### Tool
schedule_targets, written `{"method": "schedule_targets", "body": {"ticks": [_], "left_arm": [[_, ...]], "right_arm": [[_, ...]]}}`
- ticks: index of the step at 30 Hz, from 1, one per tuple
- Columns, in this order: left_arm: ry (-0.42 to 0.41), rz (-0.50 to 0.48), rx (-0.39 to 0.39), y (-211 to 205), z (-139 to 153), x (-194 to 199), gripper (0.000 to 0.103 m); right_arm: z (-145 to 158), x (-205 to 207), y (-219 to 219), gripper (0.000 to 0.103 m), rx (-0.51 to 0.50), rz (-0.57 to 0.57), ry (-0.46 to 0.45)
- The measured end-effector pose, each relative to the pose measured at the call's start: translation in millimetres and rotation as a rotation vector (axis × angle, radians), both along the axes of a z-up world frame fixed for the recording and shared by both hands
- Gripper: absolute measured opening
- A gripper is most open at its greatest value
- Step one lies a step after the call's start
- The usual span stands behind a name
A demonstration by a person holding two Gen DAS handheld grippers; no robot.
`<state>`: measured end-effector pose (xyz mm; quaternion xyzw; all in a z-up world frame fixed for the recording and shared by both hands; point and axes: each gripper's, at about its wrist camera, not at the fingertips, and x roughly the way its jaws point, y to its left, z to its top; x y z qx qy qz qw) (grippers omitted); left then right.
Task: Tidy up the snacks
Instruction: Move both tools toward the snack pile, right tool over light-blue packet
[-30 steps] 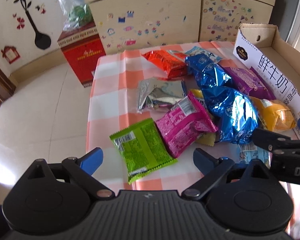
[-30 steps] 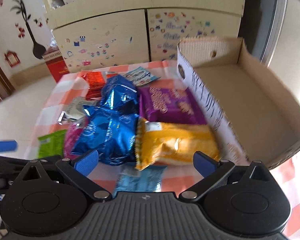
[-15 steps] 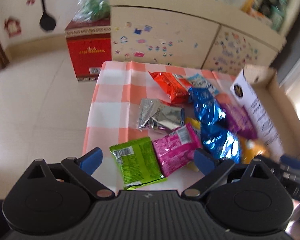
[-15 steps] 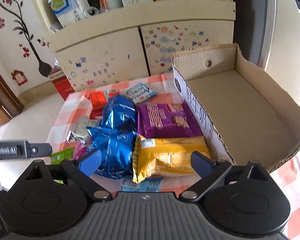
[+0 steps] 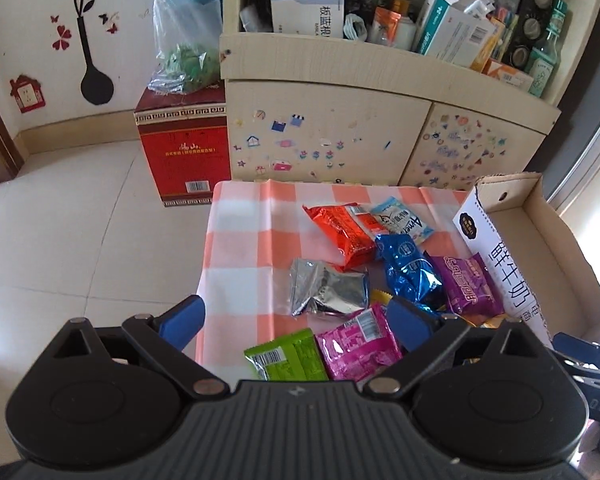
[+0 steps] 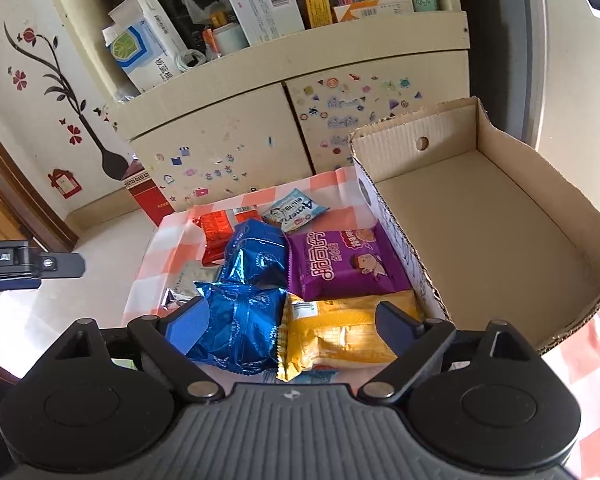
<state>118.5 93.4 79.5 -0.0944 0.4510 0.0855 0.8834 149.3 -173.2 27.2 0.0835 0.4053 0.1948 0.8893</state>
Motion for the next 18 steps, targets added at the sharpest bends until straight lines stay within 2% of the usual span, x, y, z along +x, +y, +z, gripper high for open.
{"method": "schedule_targets", "body": {"ticks": [2, 6, 8, 14, 18], "left_arm": [[-0.008, -0.003, 0.002, -1.0, 1.6, -4.5, 0.097], [-0.038, -0.017, 0.084, -5.4, 8.0, -14.1, 0.098], [-0.055, -0.016, 0.101, -2.0, 13.1, -17.1, 0.098], [-0.069, 0.039, 0.152, 17.2, 25.3, -17.4, 0.098], [-0.070, 0.050, 0.135, 22.9, 37.0, -28.0, 0.098]], "right_arm": [[-0.3, -1.0, -2.7, 0.095, 0.008, -0.008, 0.004], [0.5, -5.2, -8.7, 0.095, 0.002, -0.018, -0.001], [0.9, -6.9, -12.1, 0.095, 0.007, -0.025, 0.003], [1.3, -5.3, -14.6, 0.096, 0.033, -0.011, 0.015], [6.7, -11.3, -14.0, 0.098, 0.030, 0.026, 0.010]]}}
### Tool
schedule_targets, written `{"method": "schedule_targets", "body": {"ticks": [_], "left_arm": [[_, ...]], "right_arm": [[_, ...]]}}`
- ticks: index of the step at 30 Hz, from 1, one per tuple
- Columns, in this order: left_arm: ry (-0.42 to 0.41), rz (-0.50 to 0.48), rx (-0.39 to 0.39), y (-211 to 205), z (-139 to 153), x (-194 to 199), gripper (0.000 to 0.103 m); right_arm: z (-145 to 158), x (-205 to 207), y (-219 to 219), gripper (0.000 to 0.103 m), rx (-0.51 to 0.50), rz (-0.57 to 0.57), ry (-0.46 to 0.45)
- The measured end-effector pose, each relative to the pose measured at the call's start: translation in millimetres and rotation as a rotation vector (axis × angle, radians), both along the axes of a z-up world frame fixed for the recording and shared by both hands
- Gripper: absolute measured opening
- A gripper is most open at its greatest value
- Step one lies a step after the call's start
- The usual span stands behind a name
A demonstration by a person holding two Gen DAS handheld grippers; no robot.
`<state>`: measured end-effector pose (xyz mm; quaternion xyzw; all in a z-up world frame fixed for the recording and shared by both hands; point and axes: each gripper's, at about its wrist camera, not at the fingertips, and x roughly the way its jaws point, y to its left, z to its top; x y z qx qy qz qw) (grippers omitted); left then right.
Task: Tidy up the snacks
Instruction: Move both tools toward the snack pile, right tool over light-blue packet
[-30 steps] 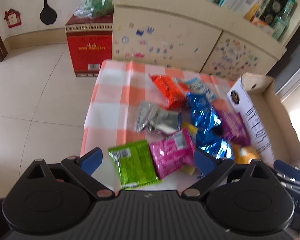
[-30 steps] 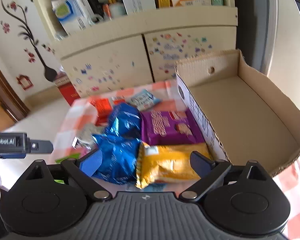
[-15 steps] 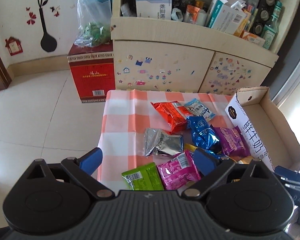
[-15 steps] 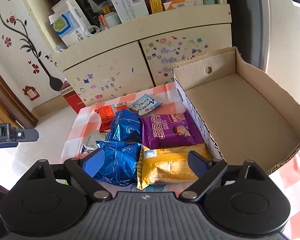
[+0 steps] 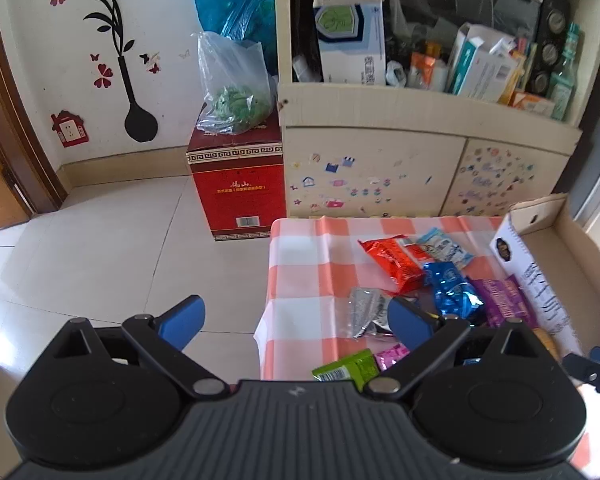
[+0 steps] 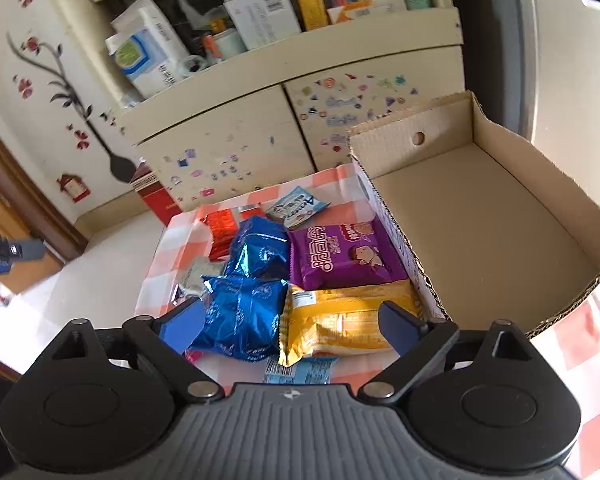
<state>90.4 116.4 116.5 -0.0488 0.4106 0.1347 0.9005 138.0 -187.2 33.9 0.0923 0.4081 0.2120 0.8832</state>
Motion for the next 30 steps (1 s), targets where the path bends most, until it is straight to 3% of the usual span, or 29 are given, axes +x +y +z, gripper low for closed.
{"method": "schedule_targets", "body": {"ticks": [7, 15, 19, 23, 26, 30], "left_arm": [[-0.019, -0.046, 0.056, -14.2, 36.5, -21.7, 0.098], [-0.058, -0.077, -0.006, -36.2, 84.5, -36.1, 0.098], [-0.083, -0.101, -0.010, -47.2, 108.4, -46.3, 0.100], [-0.130, -0.124, 0.088, -61.6, 110.9, -52.4, 0.101], [-0.109, -0.178, 0.144, -71.7, 91.1, -51.3, 0.102], [-0.062, -0.198, 0.146, -69.7, 53.4, -41.0, 0.101]], "right_arm": [[27.5, -5.7, -16.8, 0.098, -0.033, 0.049, -0.003], [108.0, -8.8, -35.9, 0.103, -0.107, 0.075, -0.101], [131.5, -12.6, -36.2, 0.103, -0.096, 0.093, -0.128], [124.5, -20.3, -23.9, 0.103, -0.120, 0.120, -0.144], [103.3, -23.3, -14.4, 0.103, -0.105, 0.142, -0.102], [67.7, -20.2, -2.9, 0.103, -0.095, 0.131, -0.045]]}}
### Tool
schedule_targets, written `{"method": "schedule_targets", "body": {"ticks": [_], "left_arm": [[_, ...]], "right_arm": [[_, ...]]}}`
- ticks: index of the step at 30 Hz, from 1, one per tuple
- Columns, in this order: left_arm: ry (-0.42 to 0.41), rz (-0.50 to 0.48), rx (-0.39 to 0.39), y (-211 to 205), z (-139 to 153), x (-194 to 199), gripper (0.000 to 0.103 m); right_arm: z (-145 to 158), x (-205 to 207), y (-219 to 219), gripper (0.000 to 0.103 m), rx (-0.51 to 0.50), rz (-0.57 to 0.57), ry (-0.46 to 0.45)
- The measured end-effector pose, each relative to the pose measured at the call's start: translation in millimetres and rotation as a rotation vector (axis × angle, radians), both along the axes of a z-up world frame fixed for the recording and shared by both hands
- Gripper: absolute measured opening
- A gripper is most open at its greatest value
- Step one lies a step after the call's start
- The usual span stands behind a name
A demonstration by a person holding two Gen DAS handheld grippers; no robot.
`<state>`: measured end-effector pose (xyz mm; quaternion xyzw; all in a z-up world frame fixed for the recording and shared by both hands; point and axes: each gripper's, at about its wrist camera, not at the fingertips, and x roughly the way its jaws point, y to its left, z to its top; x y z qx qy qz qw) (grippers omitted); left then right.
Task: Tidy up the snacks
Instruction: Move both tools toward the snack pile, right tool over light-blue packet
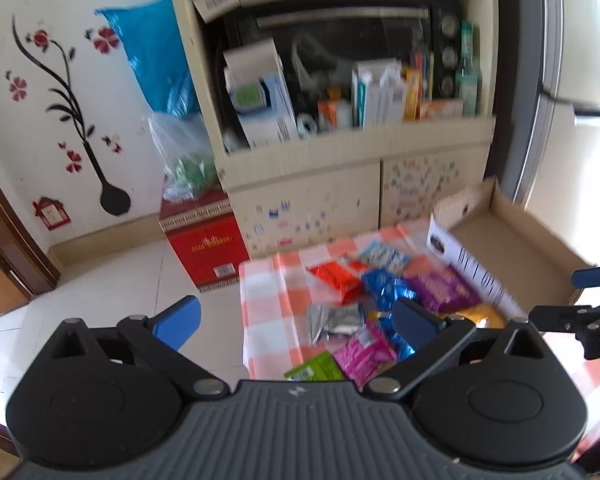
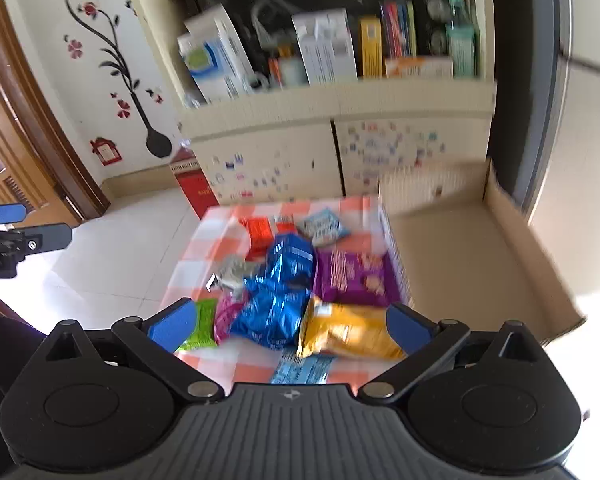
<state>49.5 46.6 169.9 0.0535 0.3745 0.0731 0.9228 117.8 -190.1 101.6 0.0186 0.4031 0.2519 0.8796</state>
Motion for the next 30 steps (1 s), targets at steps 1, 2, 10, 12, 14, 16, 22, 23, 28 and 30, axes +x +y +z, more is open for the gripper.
{"method": "schedule_targets", "body": {"ticks": [1, 2, 10, 12, 14, 16, 22, 23, 28, 30], "left_arm": [[0.008, -0.003, 0.009, 1.1, -9.9, 3.4, 0.101], [0.014, -0.006, 0.018, 2.4, -19.5, 6.6, 0.101], [0.103, -0.004, -0.048, 18.3, -86.5, 32.4, 0.101], [0.107, -0.002, -0.051, 20.2, -98.4, 36.9, 0.101], [0.120, 0.001, -0.048, 22.1, -111.7, 42.0, 0.101], [0.147, -0.003, -0.038, 22.6, -126.6, 47.5, 0.101], [0.268, 0.043, -0.027, 29.0, -171.8, 60.7, 0.101], [0.290, 0.052, -0.036, 30.7, -177.6, 62.8, 0.101], [0.331, 0.063, -0.034, 33.5, -192.7, 72.0, 0.101], [0.337, 0.070, -0.028, 33.6, -196.8, 76.3, 0.101]], "right_arm": [[-9.2, 1.2, 2.0, 0.103, 0.004, -0.010, 0.013], [-16.5, 2.0, 3.0, 0.103, 0.004, -0.018, 0.021], [-69.7, 17.1, 11.5, 0.103, 0.000, -0.076, 0.088], [-78.4, 21.0, 12.5, 0.102, 0.009, -0.081, 0.104], [-86.4, 23.4, 13.8, 0.100, 0.010, -0.086, 0.122], [-94.1, 23.5, 14.8, 0.099, 0.010, -0.091, 0.145], [-120.4, 15.3, 31.2, 0.097, -0.064, -0.055, 0.207], [-125.1, 14.7, 34.2, 0.096, -0.076, -0.053, 0.220], [-139.7, 18.4, 43.6, 0.096, -0.093, -0.066, 0.267], [-143.2, 20.2, 47.0, 0.096, -0.096, -0.072, 0.275]]}}
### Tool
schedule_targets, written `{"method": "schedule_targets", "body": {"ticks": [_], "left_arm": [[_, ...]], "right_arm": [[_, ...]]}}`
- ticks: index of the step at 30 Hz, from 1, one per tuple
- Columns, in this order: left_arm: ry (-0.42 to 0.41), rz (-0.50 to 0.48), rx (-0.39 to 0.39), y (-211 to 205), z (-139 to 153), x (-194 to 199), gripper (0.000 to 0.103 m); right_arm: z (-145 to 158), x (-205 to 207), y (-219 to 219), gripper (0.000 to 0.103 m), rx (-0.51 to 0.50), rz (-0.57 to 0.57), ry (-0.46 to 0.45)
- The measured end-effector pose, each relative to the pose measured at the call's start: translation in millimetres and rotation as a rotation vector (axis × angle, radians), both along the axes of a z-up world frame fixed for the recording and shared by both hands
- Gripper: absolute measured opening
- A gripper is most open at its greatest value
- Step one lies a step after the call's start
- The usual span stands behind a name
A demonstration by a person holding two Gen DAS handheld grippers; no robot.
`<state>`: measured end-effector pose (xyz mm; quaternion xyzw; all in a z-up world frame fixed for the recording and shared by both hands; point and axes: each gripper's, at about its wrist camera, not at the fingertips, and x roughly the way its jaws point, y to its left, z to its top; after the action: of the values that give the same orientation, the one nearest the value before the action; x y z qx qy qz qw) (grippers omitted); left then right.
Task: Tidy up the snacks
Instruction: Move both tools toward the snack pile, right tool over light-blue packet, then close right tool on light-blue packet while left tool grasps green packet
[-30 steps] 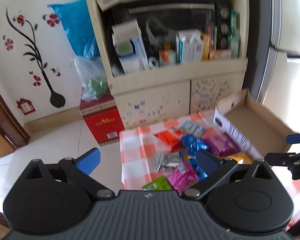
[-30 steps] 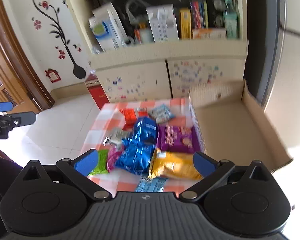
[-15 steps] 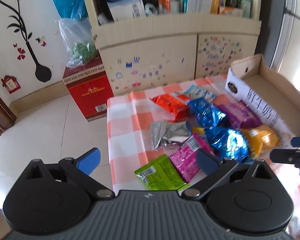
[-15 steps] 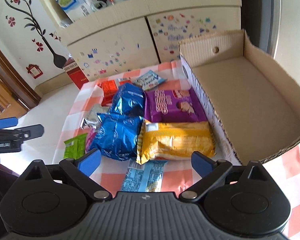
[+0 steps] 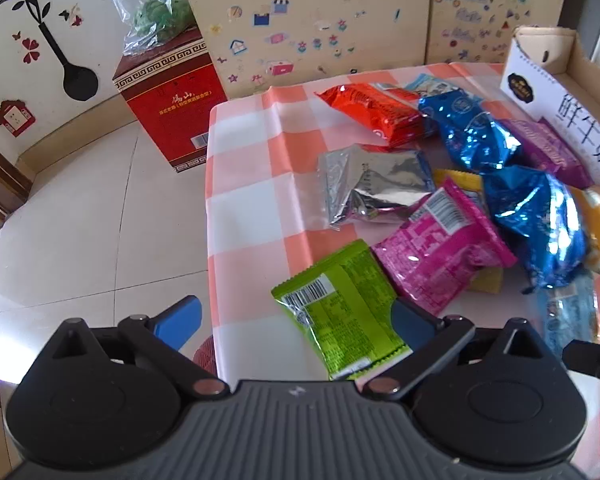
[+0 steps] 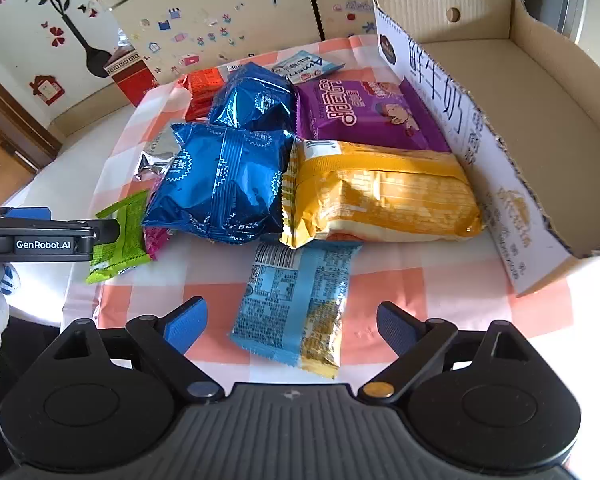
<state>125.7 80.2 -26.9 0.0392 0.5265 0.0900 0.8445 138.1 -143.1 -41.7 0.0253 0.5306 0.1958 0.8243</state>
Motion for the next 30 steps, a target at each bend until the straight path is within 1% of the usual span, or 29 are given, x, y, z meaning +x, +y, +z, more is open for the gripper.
{"method": "schedule_targets", "body": {"ticks": [6, 11, 12, 15, 17, 19, 20, 25, 30], "left_arm": [[0.031, 0.000, -0.009, -2.6, -11.4, 8.1, 0.101], [0.018, -0.016, -0.004, -5.9, -15.7, 10.4, 0.101], [0.015, -0.016, -0.004, -6.2, -15.9, 10.6, 0.101], [0.011, -0.016, -0.007, -6.9, -16.4, 11.5, 0.101], [0.012, -0.018, -0.013, -7.5, -16.9, 12.2, 0.101], [0.013, -0.021, -0.020, -8.6, -17.5, 11.9, 0.101], [0.014, -0.024, -0.023, -9.3, -17.9, 11.9, 0.101], [0.042, -0.044, -0.011, -14.9, -25.2, 10.6, 0.100], [0.040, -0.062, -0.004, -19.0, -27.6, 6.8, 0.095]], "right_arm": [[-9.7, 7.2, 10.6, 0.096, -0.023, -0.011, 0.013], [-11.9, 4.2, 21.5, 0.096, -0.111, 0.025, -0.036], [-12.5, 2.8, 24.3, 0.094, -0.131, 0.035, -0.047], [-12.5, -2.8, 27.9, 0.083, -0.190, 0.061, -0.095], [-11.5, -4.9, 28.2, 0.077, -0.205, 0.069, -0.111], [-9.6, -6.5, 27.2, 0.062, -0.201, 0.083, -0.126], [-9.0, -7.1, 25.6, 0.060, -0.192, 0.088, -0.123], [-6.9, -8.6, 25.4, 0.058, -0.157, 0.120, -0.111], [-3.1, -11.8, 28.1, 0.058, -0.095, 0.149, -0.087]]}}
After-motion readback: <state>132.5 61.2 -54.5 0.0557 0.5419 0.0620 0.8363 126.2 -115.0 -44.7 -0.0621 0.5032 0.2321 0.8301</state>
